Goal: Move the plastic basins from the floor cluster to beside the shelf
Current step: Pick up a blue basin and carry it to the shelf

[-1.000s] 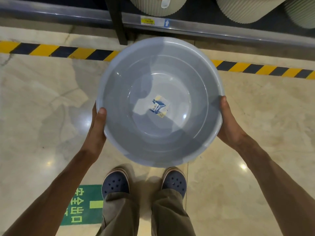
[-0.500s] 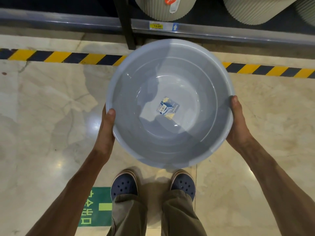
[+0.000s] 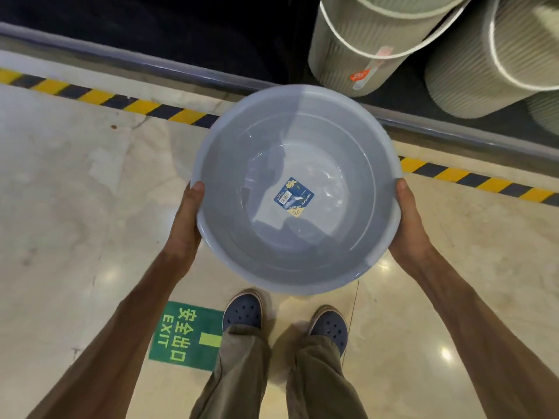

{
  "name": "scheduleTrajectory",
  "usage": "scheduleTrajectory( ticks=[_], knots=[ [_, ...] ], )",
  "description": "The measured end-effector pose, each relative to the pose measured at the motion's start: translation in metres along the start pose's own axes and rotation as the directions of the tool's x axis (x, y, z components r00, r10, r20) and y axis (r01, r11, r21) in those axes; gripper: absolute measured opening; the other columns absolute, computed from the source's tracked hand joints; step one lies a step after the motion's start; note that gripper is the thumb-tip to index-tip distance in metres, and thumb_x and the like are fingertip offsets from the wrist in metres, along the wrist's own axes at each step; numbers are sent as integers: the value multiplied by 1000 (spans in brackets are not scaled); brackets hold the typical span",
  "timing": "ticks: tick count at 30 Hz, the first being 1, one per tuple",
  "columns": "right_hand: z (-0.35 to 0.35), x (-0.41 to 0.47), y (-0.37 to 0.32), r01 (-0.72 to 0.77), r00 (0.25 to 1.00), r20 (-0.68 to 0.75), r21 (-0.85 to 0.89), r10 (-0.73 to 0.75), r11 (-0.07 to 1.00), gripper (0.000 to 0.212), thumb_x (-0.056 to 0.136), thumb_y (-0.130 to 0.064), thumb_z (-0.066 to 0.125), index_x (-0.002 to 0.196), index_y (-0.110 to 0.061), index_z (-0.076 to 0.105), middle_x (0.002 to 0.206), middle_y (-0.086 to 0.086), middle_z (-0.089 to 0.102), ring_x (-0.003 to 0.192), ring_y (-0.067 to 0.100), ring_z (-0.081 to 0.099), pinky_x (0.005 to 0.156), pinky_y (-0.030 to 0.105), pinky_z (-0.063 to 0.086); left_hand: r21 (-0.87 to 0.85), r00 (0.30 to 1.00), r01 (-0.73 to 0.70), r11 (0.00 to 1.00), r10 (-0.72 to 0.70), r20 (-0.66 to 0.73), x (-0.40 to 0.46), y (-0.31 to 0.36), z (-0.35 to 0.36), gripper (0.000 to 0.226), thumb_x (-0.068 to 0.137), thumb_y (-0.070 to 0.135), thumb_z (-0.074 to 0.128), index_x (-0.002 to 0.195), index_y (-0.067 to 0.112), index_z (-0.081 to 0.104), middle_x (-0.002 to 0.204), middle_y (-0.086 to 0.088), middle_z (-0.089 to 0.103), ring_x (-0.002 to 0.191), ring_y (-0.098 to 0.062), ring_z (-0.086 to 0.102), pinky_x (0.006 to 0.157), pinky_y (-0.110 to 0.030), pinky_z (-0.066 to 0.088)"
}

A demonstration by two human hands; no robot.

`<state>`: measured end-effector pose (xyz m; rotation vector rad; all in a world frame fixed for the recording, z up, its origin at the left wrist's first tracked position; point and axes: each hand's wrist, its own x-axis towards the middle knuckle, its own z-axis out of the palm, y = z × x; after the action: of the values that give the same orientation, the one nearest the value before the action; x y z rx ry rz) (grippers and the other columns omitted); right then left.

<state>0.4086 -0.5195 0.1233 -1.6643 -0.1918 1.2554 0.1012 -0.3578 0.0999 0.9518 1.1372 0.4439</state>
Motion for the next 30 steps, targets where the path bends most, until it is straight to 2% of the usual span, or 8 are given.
scheduleTrajectory(
  ticks=[2, 6, 13, 18, 23, 27, 30],
  knots=[
    [25, -13, -22, -2, 998, 56, -30, 4, 1000, 53, 111, -53, 30, 147, -27, 58, 136, 7, 70, 127, 28, 66, 108, 51, 53, -9, 999, 4, 1000, -5, -49, -24, 22, -20, 61, 101, 59, 38, 152, 26, 47, 141, -2, 64, 128, -22, 63, 102, -40, 54],
    [83, -40, -65, -13, 986, 162, -84, 26, 996, 55, 107, -60, 36, 147, -30, 58, 135, 5, 71, 125, 28, 68, 111, 58, 50, -29, 986, 35, 999, -39, -160, -78, 55, -70, 72, 94, 74, 42, 152, 32, 46, 141, -2, 64, 127, -26, 63, 105, -52, 51],
    [198, -89, -132, 8, 925, 369, -269, 95, 963, 59, 103, -71, 36, 148, -39, 57, 143, -3, 66, 136, 20, 60, 120, 57, 39, -112, 932, 40, 993, -78, -354, -174, 111, -153, 85, 79, 93, 42, 148, 42, 48, 138, 4, 65, 125, -26, 64, 104, -60, 51],
    [286, -129, -173, 63, 870, 475, -374, 133, 925, 59, 103, -72, 31, 141, -42, 63, 137, -6, 71, 130, 14, 65, 117, 53, 43, -233, 880, 8, 972, -117, -461, -229, 140, -212, 78, 82, 89, 45, 145, 43, 50, 137, 5, 66, 125, -25, 64, 105, -60, 49],
    [371, -155, -197, 81, 838, 512, -460, 189, 884, 62, 97, -81, 35, 139, -46, 64, 138, -10, 70, 134, 14, 60, 121, 54, 38, -317, 839, -29, 948, -149, -524, -271, 165, -267, 71, 86, 86, 44, 143, 45, 53, 134, 6, 68, 122, -20, 66, 104, -57, 51],
    [436, -170, -211, 93, 824, 529, -480, 203, 872, 56, 99, -78, 34, 132, -47, 68, 131, -8, 74, 125, 17, 68, 114, 57, 46, -333, 824, -49, 942, -151, -547, -289, 186, -314, 73, 85, 87, 43, 143, 43, 53, 134, 2, 68, 121, -26, 66, 102, -60, 51],
    [476, -177, -219, 80, 814, 528, -515, 242, 854, 62, 94, -85, 35, 137, -51, 63, 134, -11, 72, 130, 17, 64, 117, 56, 43, -334, 820, -52, 941, -151, -552, -295, 203, -349, 69, 88, 85, 42, 140, 40, 56, 129, -1, 71, 117, -29, 68, 99, -63, 52]
  ],
)
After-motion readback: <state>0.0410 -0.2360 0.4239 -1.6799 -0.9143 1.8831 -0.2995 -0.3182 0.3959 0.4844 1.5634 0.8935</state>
